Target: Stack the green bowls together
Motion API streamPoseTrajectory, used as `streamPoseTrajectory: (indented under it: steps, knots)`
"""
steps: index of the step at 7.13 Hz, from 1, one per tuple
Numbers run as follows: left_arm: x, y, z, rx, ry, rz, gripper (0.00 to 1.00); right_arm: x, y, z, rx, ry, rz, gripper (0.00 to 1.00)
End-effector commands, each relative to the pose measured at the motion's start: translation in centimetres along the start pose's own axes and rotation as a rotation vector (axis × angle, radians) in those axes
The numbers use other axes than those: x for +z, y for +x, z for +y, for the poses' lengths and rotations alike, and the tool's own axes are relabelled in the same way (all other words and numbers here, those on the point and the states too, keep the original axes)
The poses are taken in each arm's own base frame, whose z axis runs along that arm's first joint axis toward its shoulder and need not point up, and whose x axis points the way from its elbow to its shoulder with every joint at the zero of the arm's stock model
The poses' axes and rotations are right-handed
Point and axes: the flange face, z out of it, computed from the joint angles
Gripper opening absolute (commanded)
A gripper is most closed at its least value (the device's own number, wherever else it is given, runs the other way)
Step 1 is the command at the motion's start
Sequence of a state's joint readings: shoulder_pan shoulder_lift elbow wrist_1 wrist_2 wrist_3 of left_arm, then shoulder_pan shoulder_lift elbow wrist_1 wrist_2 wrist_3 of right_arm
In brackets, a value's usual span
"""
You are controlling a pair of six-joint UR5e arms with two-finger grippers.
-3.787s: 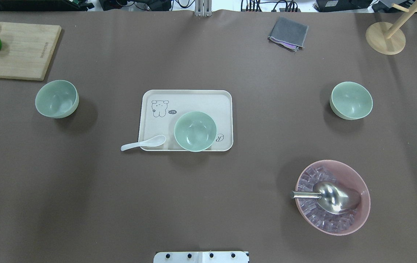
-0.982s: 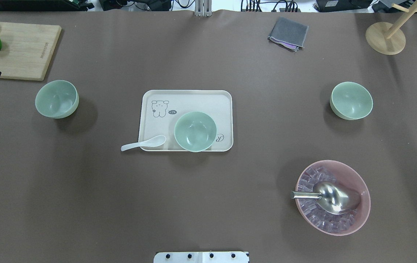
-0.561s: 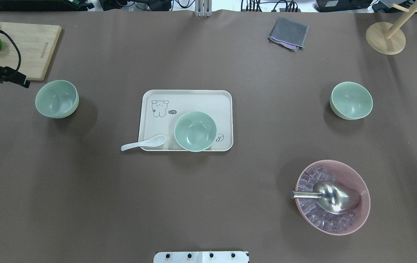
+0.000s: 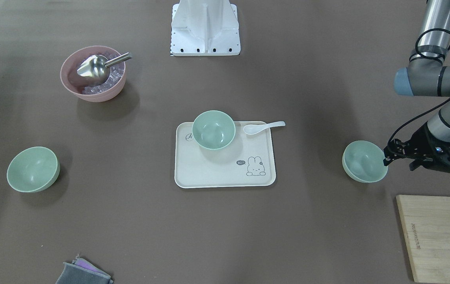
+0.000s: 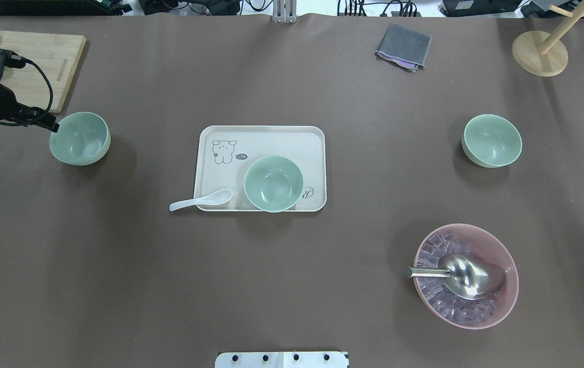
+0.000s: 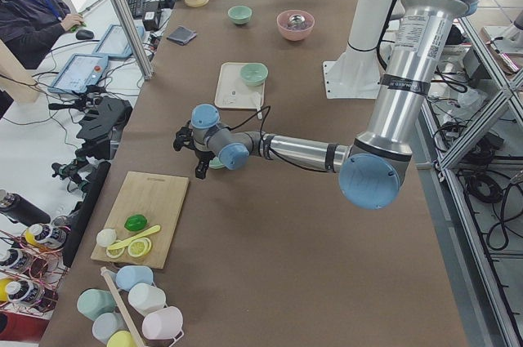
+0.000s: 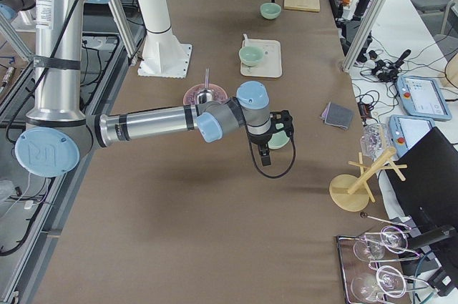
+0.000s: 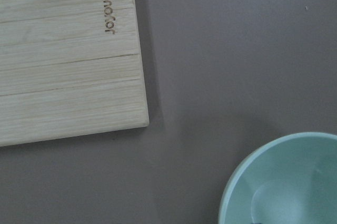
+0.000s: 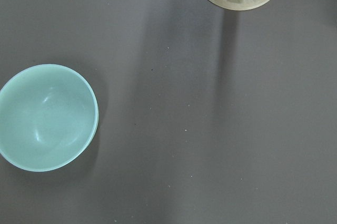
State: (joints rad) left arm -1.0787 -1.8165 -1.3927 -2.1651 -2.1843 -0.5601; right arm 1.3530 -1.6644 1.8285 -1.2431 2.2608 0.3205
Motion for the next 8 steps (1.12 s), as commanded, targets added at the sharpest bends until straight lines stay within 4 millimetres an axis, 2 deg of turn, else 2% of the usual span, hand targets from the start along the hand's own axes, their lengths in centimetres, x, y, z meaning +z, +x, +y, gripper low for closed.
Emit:
streamPoseTrajectory:
  steps: [1, 4, 5, 6, 7, 8]
  knots:
    - [0.8, 0.8, 0.4, 0.014, -0.013, 0.005, 0.74, 0.0, 0.0, 0.0, 0.0, 0.001, 0.002, 1.0]
    - [2.0, 2.1, 1.2, 0.046, -0.018, 0.023, 0.74, 0.0, 0.1, 0.0, 0.0, 0.002, 0.004, 1.0]
    - [1.9, 2.2, 1.2, 0.047, -0.018, 0.025, 0.52, 0.0, 0.1, 0.0, 0.0, 0.002, 0.004, 1.0]
    - [1.9, 2.2, 1.3, 0.053, -0.017, 0.025, 0.11, 0.0, 0.1, 0.0, 0.0, 0.002, 0.004, 1.0]
    - [2.0, 2.0, 1.4, 0.057, -0.019, 0.024, 0.0, 0.0, 0.1, 0.0, 0.0, 0.002, 0.004, 1.0]
    - [1.7, 2.4, 1.2, 0.061, -0.013, 0.028, 0.0, 0.0, 0.0, 0.0, -0.001, 0.003, 0.004, 1.0]
